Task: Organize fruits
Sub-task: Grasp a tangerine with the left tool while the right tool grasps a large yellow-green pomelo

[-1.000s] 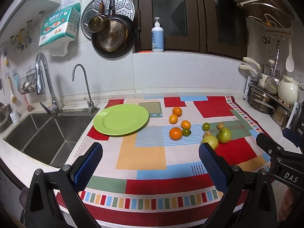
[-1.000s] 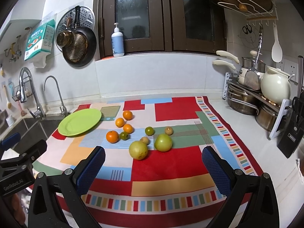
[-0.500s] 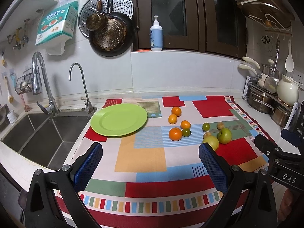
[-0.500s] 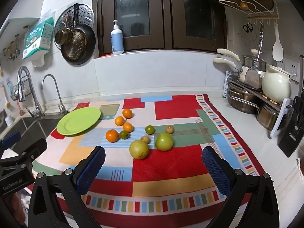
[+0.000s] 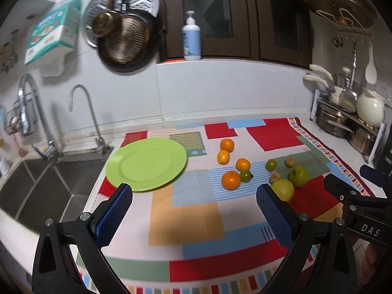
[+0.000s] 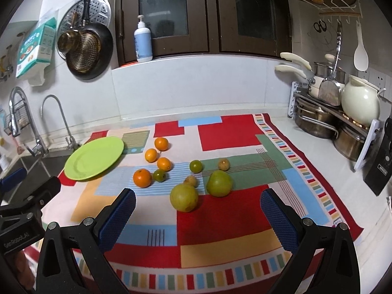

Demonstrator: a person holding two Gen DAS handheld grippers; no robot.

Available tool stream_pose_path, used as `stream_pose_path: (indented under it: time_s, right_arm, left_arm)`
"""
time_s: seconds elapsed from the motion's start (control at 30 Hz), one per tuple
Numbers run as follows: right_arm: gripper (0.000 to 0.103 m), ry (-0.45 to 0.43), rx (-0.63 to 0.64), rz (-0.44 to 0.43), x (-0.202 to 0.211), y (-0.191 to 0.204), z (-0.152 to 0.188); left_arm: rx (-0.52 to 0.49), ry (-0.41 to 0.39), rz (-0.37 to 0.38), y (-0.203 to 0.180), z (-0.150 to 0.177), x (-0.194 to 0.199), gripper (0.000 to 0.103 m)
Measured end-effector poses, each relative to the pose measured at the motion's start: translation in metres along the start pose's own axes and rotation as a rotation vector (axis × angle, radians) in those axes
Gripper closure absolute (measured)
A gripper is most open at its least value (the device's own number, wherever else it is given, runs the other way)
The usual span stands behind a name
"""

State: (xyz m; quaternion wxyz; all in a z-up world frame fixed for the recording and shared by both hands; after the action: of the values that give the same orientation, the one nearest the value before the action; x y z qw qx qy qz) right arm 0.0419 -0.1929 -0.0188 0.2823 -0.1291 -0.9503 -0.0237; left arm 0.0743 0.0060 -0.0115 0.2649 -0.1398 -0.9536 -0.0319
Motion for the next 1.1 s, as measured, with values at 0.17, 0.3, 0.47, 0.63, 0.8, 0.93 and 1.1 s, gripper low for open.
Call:
stream_pose_path:
  time_s: [0.17,0.3,0.47,0.63,0.8,0.93,1.1]
  right_arm:
    - [0.0,0.019,-0.03,0.043,-0.016,0.009,-0.002]
    - [0.0,0.04,-0.052,0.084,-0.028,0.016,-0.001]
    - [0.0,0.061,-0.056,0.127,-0.041,0.027,0.003]
    - [0.001,0.088,-0.064,0.16,-0.053,0.033,0.007]
    - [0.004,0.12,-0.066,0.171,-0.068,0.039,0.009]
    - [0.008,0.149,-0.074,0.178,-0.081,0.042,0.012]
    - [0.018,0.204,-0.091,0.172,-0.101,0.042,0.019]
  left_arm:
    - [-0.066,0.018,0.063,0.006,-0.009,-0.027,0.0]
    - [-0.12,0.028,0.115,0.008,-0.015,-0.047,0.0]
    - [-0.177,0.051,0.182,0.009,-0.017,-0.074,0.001]
    - [-0.231,0.076,0.249,0.008,-0.017,-0.099,0.005]
    - [-0.291,0.105,0.31,0.003,-0.015,-0.122,0.011]
    - [-0.332,0.152,0.368,-0.001,-0.011,-0.144,0.017]
    - [-0.363,0.2,0.412,-0.008,-0.005,-0.167,0.024]
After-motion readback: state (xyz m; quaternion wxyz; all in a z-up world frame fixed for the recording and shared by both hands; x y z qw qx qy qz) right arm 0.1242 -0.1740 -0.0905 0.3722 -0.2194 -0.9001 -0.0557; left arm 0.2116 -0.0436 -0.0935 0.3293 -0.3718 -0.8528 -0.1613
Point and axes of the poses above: each gripper's, at about its wrist camera, not at the fingertips, and x roughly against the way its jaws point, y to its left, z to its underside, the point moved 1 cm from there along -x, roughly the way its jaws point, and after that the axes turned 7 degrees about z, right-handed, at the moved point
